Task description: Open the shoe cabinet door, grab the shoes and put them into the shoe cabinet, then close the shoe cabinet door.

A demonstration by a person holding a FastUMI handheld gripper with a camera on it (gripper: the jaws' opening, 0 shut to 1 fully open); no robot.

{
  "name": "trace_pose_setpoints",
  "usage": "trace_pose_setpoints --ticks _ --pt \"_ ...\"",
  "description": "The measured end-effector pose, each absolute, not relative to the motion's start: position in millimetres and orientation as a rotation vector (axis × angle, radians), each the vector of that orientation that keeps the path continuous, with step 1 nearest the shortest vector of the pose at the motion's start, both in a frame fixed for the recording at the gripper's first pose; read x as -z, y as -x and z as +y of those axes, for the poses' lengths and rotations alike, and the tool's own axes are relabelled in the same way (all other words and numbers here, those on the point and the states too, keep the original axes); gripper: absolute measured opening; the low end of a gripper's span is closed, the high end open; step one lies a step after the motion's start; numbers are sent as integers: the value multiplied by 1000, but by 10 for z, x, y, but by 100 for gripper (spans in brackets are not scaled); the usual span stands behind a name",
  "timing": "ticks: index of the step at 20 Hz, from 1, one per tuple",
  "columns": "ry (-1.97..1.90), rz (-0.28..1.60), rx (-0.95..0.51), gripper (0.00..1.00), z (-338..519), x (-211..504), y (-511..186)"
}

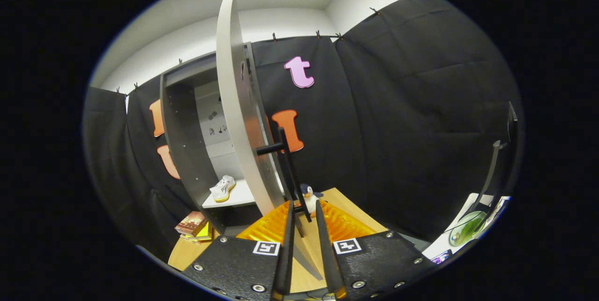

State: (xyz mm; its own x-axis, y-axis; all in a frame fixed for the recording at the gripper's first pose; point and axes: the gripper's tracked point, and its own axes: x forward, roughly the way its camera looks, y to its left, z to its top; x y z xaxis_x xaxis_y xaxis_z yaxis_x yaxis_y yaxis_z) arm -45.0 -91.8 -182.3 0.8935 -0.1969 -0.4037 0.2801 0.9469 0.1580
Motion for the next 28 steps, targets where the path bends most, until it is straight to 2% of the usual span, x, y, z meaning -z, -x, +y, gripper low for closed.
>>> trace_pose_setpoints --ticks 3,8,12,18,28 --pt "-159 387 219 43 -680 1696 475" --pt "-69 373 104 61 -35 1579 350" --pt "-34 402 -4 77 537 1744 226" --pt "-106 544 -111 81 1265 2551 154" --pt "-232 923 -177 82 2076 4595 521"
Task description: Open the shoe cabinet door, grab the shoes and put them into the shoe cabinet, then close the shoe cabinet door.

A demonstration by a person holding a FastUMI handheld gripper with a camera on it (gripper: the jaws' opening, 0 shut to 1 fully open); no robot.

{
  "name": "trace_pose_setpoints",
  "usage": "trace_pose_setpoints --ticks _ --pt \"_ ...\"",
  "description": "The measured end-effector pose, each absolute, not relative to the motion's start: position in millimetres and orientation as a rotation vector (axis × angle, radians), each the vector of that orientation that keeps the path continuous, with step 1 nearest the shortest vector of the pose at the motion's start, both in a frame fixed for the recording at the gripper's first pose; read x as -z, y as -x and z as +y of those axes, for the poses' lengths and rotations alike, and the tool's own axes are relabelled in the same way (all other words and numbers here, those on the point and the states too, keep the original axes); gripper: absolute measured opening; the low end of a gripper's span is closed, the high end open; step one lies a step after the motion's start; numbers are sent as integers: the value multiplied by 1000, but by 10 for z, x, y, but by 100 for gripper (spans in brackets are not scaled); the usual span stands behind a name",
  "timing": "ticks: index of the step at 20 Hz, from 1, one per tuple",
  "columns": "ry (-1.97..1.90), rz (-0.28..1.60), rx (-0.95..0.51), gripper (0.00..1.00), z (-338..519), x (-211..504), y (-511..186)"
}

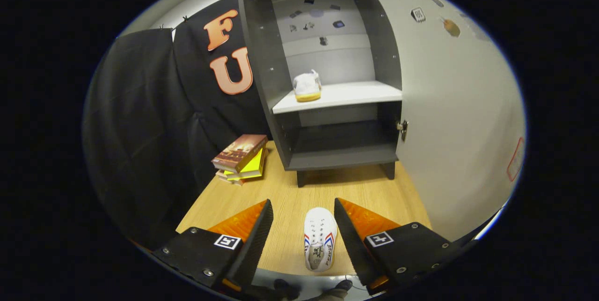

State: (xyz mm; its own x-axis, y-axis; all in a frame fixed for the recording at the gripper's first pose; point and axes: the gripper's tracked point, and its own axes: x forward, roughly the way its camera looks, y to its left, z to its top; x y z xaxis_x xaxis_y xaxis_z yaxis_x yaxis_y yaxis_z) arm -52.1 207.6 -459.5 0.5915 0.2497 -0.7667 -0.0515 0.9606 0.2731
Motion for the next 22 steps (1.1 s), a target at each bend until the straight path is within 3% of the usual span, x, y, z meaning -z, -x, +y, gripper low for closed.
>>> trace_pose_setpoints --ticks 6,12,18,22 --pt "-236 1138 -174 78 2338 5551 1006" --pt "-171 1211 -142 66 2438 6206 1226" --pt "-110 1226 -102 45 2452 6632 1240" --pt "-101 1154 -29 26 2373 6666 1211"
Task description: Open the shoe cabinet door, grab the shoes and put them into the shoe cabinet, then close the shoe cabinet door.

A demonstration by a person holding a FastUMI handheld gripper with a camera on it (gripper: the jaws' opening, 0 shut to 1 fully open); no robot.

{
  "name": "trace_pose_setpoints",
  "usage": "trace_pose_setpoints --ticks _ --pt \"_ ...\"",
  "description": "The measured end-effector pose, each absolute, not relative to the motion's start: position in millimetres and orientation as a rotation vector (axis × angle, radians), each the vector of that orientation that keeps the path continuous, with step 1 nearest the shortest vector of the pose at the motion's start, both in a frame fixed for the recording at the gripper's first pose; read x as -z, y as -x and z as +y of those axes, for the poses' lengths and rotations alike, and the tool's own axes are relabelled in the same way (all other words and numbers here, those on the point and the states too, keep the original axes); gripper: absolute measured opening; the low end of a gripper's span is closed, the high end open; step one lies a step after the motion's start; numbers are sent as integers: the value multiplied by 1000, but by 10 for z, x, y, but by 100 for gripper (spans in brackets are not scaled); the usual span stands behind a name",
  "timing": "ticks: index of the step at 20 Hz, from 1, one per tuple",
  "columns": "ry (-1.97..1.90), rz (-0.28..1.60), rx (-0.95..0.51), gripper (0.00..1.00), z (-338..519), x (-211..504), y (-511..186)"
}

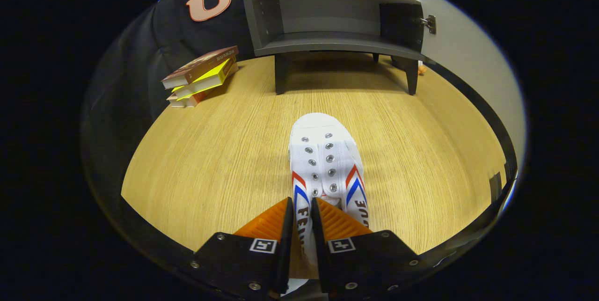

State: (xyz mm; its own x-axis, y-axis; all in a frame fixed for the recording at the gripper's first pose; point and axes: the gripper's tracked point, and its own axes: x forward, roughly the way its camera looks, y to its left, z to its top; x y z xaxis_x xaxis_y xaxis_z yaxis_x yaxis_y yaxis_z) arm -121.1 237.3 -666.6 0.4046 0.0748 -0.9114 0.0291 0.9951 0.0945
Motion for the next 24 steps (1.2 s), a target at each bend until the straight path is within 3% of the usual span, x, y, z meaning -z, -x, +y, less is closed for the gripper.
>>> trace_pose_setpoints --ticks 1,5,24 --pt "-117 1152 -13 16 2384 6664 1212" --pt "-126 1189 2 1 2382 6671 1223" --pt "-122 970 47 0 1825 5283 182"
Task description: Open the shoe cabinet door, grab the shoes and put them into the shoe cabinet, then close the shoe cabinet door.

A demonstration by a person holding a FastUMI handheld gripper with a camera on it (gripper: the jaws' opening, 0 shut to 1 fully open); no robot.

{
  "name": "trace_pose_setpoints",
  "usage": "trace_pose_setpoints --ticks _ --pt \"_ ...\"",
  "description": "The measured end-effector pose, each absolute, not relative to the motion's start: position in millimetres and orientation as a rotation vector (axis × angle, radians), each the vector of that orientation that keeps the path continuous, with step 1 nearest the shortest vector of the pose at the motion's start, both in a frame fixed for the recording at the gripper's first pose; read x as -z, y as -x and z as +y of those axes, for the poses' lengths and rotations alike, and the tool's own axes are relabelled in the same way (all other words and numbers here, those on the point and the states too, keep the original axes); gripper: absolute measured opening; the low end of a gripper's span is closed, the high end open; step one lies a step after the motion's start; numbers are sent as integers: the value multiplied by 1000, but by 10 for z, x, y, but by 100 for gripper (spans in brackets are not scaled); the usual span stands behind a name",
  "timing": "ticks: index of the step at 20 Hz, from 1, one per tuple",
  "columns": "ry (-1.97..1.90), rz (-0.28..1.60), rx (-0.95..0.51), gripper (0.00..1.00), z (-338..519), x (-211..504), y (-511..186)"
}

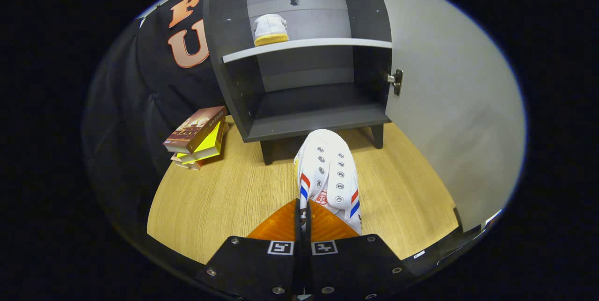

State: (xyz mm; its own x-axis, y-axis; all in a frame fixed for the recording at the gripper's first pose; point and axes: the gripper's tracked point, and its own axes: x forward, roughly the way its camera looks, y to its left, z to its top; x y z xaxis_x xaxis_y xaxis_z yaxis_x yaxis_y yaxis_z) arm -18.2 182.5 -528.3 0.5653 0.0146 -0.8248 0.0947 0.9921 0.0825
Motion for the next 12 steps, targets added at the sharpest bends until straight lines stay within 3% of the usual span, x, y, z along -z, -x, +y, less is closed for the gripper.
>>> trace_pose_setpoints --ticks 12 --pt "-36 815 34 0 1521 4110 -720"
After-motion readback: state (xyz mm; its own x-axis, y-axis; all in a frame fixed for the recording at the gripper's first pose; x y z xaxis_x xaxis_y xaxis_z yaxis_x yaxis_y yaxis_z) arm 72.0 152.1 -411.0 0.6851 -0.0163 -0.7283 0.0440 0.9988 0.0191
